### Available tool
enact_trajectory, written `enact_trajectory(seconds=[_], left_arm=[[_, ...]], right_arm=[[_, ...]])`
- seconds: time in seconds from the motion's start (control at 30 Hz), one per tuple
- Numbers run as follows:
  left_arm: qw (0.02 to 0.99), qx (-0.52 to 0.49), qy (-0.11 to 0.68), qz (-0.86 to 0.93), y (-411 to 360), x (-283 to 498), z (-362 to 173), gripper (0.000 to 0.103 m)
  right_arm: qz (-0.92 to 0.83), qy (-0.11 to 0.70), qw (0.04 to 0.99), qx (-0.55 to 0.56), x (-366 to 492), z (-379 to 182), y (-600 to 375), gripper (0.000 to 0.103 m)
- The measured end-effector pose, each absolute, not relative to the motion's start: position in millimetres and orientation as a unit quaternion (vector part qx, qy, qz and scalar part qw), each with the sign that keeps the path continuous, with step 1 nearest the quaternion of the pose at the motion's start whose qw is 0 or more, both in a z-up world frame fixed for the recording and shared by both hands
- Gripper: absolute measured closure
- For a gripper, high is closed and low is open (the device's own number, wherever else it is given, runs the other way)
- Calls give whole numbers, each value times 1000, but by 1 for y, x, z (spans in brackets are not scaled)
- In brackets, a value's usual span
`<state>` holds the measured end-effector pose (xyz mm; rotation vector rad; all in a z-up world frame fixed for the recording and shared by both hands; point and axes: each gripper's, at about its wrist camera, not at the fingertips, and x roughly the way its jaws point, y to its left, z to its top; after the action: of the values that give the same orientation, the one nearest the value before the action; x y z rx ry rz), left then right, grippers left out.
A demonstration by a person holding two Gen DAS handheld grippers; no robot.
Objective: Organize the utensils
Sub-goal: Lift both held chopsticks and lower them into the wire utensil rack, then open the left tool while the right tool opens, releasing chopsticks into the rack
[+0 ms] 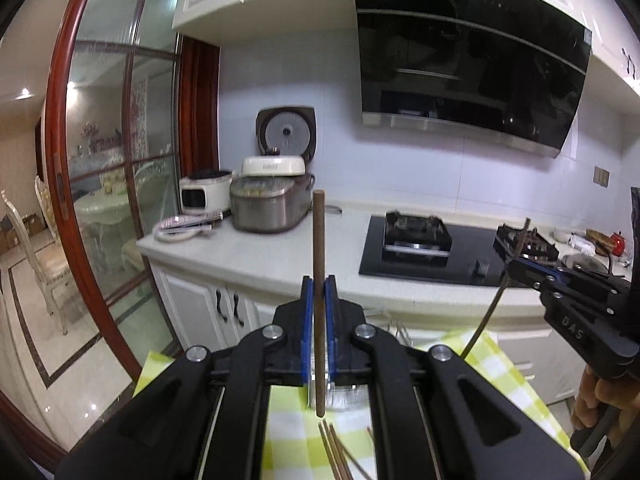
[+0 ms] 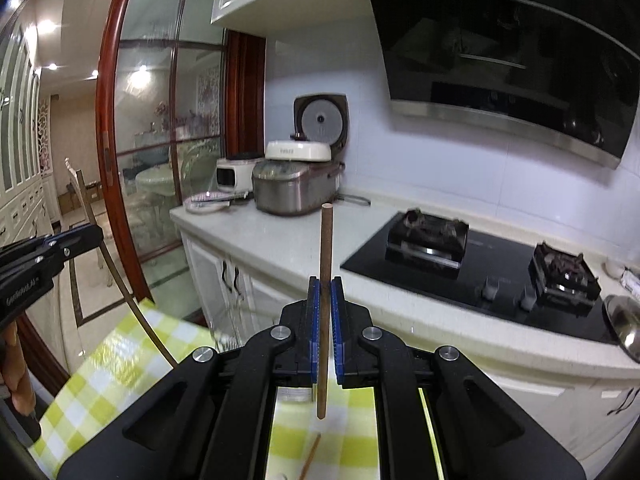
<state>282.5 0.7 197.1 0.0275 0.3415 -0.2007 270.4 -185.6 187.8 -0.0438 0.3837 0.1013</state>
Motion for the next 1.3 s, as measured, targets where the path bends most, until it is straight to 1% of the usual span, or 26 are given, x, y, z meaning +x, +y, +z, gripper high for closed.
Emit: enact_trajectory(seconds=[0.27,0.43,0.6,0.83,0.97,1.13,1.17,1.23,1.27,1.3], left_arm=[[985,6,136,-102,-9,312,216,97],[985,-9,135,-110,-12,340,214,97],[982,-24,145,-117,-14,365,193,97],[976,-41,183,-114,-11,401,147,97],[970,-53,209,-112,-8,420,118,97],[962,-67,240,-114,-5,432,94,97],[961,-67,244,-113,-5,434,91,96],[960,-64,249,-110,-5,433,88,88],[960,-63,249,-108,-4,431,87,78],[961,-61,249,-105,-3,431,87,61]], right_arm=[[61,168,984,-6,306,214,-174,95],[69,166,984,1,328,212,-166,95],[70,181,981,4,352,184,-160,95],[67,220,973,11,387,130,-162,95],[60,237,969,14,400,108,-167,95],[47,263,963,35,410,83,-176,94],[47,265,963,36,410,81,-176,94],[45,264,963,36,408,78,-178,94],[44,265,963,37,406,78,-179,93],[43,265,962,39,405,79,-180,92]])
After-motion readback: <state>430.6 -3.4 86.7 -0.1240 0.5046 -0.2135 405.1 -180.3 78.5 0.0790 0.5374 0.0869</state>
